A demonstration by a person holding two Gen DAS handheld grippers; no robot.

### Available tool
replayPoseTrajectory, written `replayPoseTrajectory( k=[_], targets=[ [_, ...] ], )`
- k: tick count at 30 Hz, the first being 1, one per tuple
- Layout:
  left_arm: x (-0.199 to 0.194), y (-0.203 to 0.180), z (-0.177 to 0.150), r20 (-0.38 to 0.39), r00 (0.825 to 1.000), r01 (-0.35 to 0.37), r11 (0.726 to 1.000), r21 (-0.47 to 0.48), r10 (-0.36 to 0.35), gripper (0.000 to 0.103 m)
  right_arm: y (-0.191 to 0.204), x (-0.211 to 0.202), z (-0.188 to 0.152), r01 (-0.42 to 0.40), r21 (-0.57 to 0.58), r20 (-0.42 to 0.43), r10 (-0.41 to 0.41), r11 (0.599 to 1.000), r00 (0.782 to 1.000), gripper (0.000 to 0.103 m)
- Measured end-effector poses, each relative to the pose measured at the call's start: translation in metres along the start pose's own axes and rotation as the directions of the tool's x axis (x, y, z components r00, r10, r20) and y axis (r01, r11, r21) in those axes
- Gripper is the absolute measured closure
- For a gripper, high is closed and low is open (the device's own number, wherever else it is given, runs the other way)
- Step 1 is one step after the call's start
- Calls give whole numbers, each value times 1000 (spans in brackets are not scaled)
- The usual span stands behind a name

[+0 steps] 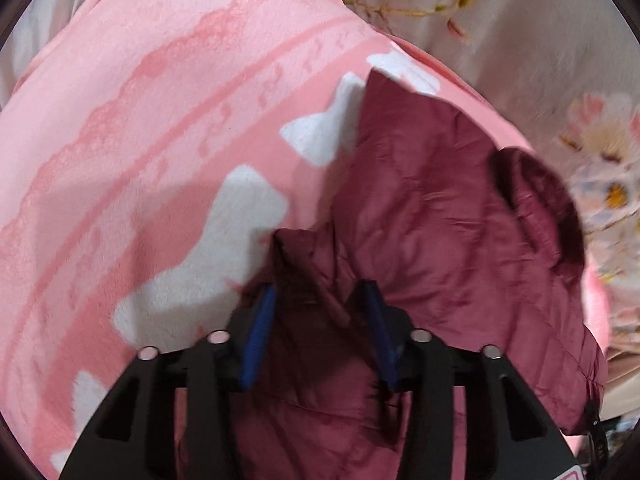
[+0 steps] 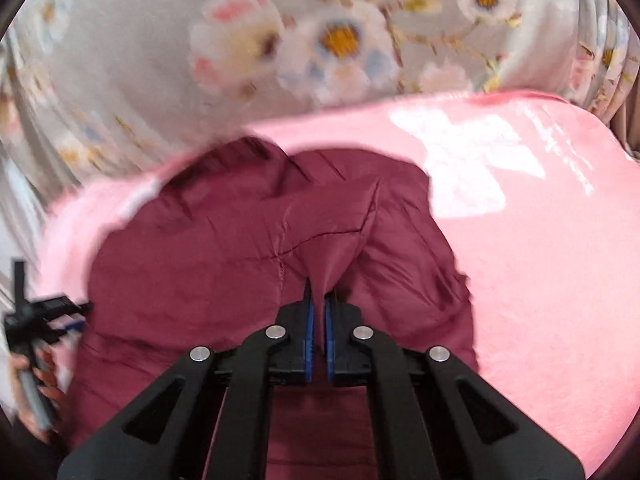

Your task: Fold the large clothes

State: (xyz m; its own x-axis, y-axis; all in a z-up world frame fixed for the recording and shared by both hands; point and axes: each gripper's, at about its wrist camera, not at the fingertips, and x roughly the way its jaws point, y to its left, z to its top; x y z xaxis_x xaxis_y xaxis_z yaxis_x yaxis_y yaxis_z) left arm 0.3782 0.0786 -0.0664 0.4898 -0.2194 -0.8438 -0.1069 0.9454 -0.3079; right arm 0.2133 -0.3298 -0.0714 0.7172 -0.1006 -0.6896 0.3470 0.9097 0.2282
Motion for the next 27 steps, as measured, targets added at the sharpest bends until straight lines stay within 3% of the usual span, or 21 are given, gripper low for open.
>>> replayPoseTrajectory(
  k=[3, 6, 9, 12, 14, 18, 20, 23, 27],
  targets=[
    [1, -13, -7, 51, 994, -98, 992, 85, 94, 70, -3, 35, -21, 36, -32, -95, -39, 999, 995, 100],
    [5, -23, -14, 100, 980, -189, 969, 162, 174, 74, 8, 38, -27, 92, -99, -63, -99, 991, 993, 100],
    [0, -26, -15, 111, 971, -229, 955, 191, 211, 80, 13, 29, -23, 114, -114, -76, -123, 987, 990, 97],
    [-28, -26, -12, 153, 965, -242, 947, 210, 213, 82, 3, -8, -7, 97, -55, -21, -98, 994, 995, 94],
    [-51, -32, -9, 205, 959, -240, 945, 221, 196, 82, 4, -35, 11, 80, -36, 63, -78, 996, 995, 85],
    [-78, -76, 3, 249, 965, -152, 952, 265, 85, 78, 32, -50, 33, -11, -61, 114, 18, 998, 993, 70],
    [-73, -98, 1, 226, 973, -103, 950, 295, 36, 64, 54, -34, 35, -54, -101, 93, 64, 993, 994, 69],
    [-42, -125, -12, 201, 978, -126, 934, 335, 60, 62, 76, -6, 25, -62, -145, 38, 68, 988, 997, 69],
    [9, -124, -37, 147, 980, -177, 916, 360, 132, 62, 91, 28, -9, -33, -203, -35, 27, 979, 999, 69]
  ],
)
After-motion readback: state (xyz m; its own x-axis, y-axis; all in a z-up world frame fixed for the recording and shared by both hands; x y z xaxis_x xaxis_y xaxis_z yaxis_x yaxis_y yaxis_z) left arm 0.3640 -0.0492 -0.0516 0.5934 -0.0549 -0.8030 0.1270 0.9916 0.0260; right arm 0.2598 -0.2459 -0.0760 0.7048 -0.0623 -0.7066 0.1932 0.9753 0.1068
